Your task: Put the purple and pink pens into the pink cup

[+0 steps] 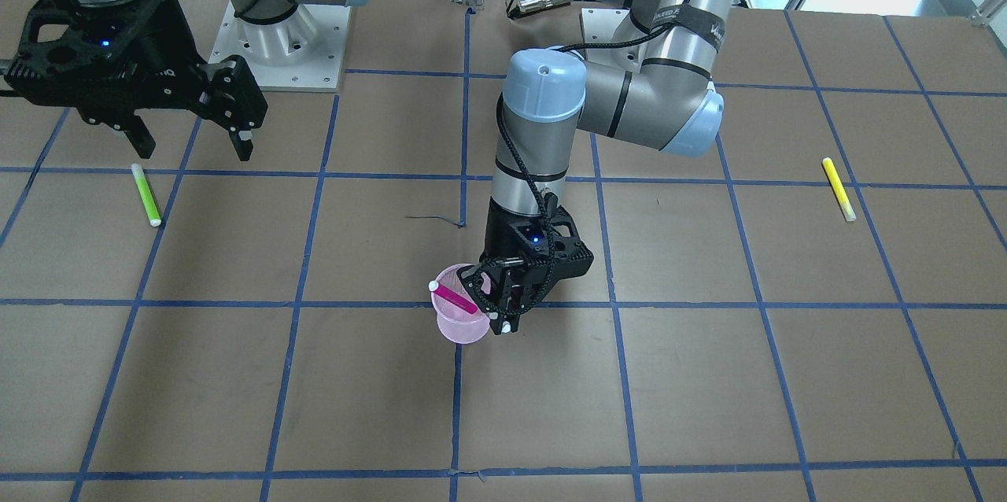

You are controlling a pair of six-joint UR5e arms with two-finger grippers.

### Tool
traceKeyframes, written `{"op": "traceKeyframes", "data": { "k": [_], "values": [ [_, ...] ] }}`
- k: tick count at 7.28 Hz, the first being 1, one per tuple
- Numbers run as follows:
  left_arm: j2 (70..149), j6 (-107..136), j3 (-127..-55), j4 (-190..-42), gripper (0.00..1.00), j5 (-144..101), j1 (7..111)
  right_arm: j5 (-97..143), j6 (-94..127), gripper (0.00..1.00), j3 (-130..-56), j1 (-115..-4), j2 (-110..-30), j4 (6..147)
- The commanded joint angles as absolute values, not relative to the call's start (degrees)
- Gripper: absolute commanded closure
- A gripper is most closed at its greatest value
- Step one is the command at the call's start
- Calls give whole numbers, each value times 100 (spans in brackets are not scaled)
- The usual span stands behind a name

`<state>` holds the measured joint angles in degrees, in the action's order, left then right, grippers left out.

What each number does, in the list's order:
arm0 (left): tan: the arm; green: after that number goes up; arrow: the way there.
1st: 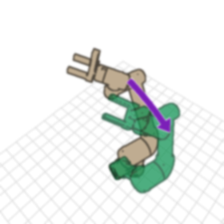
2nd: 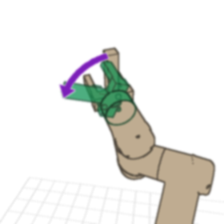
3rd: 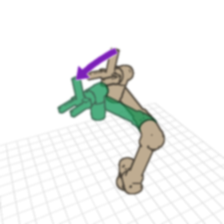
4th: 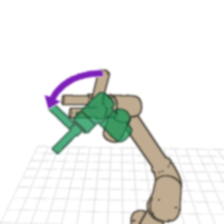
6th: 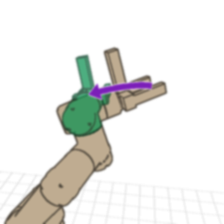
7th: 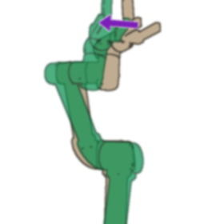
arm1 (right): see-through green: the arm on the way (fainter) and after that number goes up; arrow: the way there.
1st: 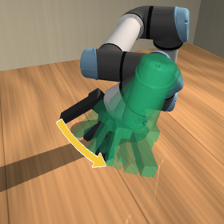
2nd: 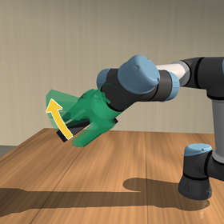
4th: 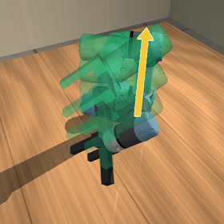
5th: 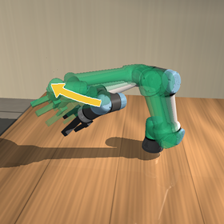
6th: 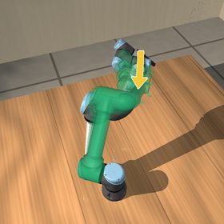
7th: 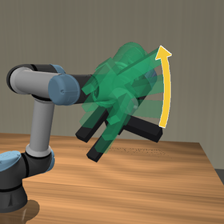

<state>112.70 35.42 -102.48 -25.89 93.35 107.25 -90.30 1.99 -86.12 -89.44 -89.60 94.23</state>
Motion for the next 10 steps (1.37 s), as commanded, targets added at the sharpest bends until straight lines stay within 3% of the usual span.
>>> {"op": "traceKeyframes", "data": {
  "k": [1, 4, 7, 10],
  "values": [
    [11285, 3533, -10239, -2566, 0, 9317, 10723, -9018, 493, 0, -8613, -8956, -9062, 9079],
    [11102, 3429, -10100, -2836, 0, 8855, 10566, -8956, 475, 0, -8595, -8956, -9070, 9088],
    [10584, 1546, -9100, -6461, 0, 8262, 9522, -8947, 370, 0, -8622, -8965, -9079, 9105],
    [9724, -653, -8553, -8949, 0, 8942, 8781, -8965, 281, 0, -8613, -8965, -9079, 9114]
  ]
}}
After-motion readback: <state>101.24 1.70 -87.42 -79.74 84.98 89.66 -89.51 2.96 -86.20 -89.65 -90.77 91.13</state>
